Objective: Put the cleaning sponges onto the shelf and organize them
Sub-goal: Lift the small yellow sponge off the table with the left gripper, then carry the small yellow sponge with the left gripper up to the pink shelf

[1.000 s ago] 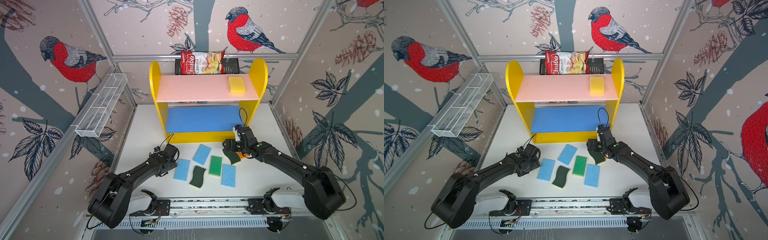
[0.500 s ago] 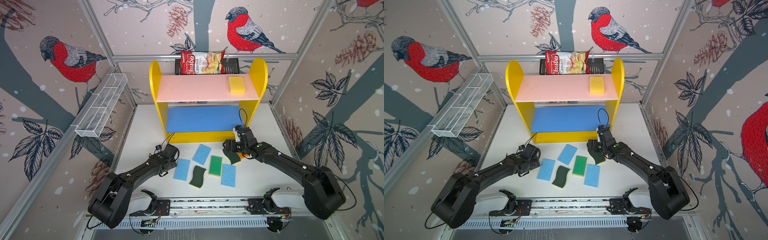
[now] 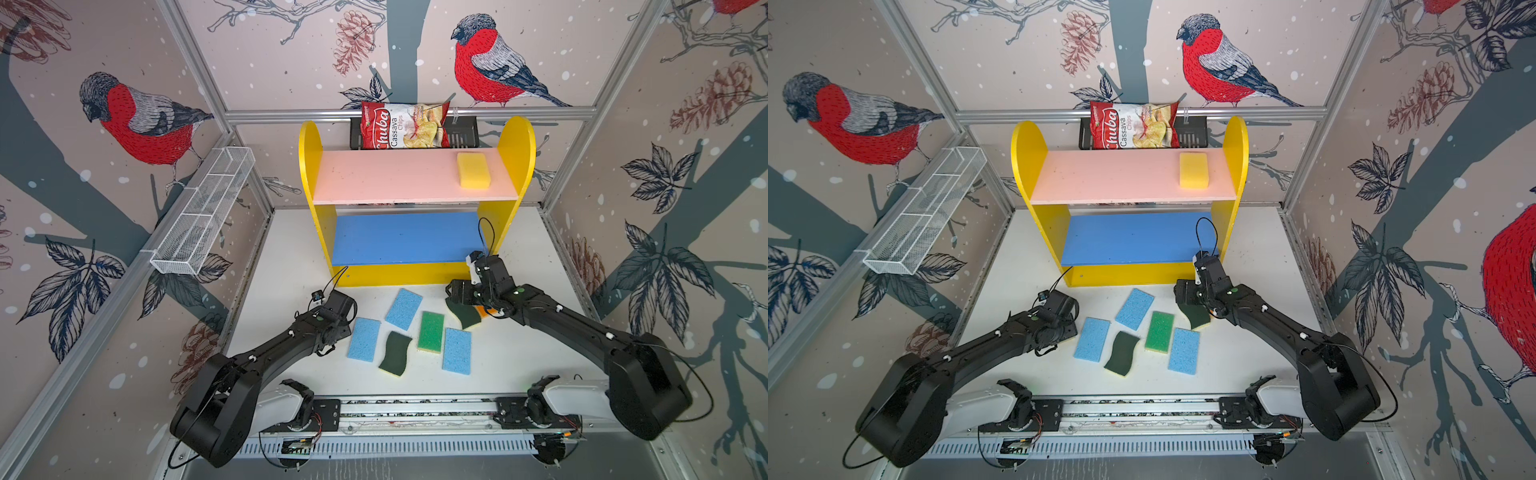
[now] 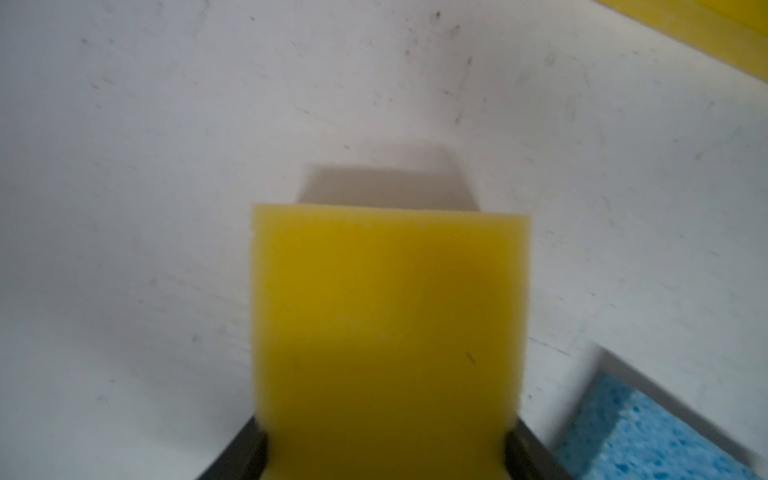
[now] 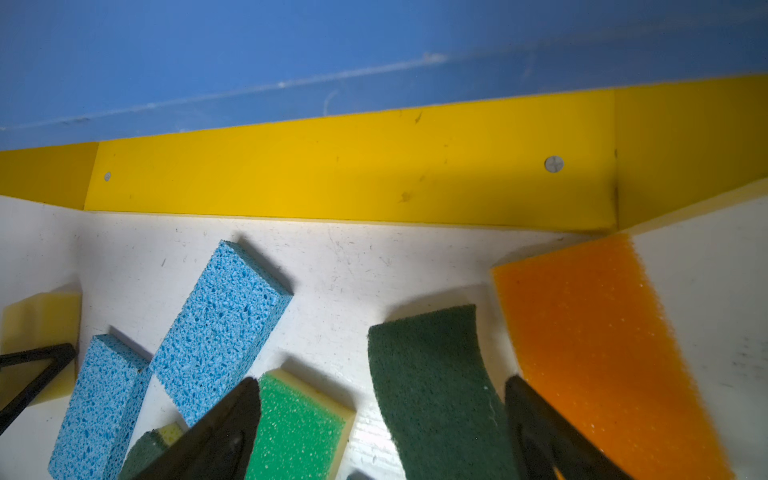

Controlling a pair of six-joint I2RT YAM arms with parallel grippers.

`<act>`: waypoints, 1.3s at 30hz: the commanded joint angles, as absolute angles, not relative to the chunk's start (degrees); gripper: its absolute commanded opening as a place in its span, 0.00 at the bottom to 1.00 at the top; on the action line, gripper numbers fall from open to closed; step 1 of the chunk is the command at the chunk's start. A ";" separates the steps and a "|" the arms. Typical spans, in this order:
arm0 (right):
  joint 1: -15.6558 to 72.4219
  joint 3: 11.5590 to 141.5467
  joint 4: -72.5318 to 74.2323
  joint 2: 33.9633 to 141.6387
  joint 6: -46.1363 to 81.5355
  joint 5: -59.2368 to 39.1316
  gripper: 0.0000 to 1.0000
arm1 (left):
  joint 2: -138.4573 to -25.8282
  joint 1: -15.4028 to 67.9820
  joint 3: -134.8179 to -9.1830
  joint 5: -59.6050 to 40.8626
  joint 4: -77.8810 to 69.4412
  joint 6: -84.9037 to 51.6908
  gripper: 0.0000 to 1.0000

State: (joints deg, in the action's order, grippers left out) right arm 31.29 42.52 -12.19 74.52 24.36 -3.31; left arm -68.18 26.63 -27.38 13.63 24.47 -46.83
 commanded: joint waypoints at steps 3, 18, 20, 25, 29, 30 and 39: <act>31.60 42.55 -13.14 73.48 25.12 -2.12 0.92 | -65.89 26.85 -29.29 9.86 28.12 -44.04 0.62; 32.14 42.56 -14.39 70.33 27.05 -1.32 0.92 | -59.05 32.41 -40.70 10.76 38.09 -42.48 0.57; 32.17 42.55 -14.55 69.92 27.24 -1.16 0.92 | -58.43 33.21 -42.45 10.90 39.08 -41.98 0.57; 32.17 42.71 -15.27 69.22 27.12 -0.46 0.92 | -58.09 36.01 -48.11 11.49 41.58 -40.67 0.57; 32.22 42.78 -15.81 68.82 26.99 0.00 0.92 | -58.86 38.91 -53.58 12.79 44.16 -39.27 0.57; 32.21 42.80 -15.82 68.69 27.01 0.00 0.92 | -59.09 39.54 -54.76 13.00 44.67 -39.01 0.57; 32.27 42.71 -16.08 67.77 26.78 0.43 0.92 | -61.59 45.02 -65.92 15.01 47.70 -37.45 0.56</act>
State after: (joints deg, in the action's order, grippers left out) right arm 32.18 42.50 -15.73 68.27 26.92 -0.43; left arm -61.06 43.94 -63.37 13.74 45.87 -38.96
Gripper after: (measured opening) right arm 0.916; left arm 0.563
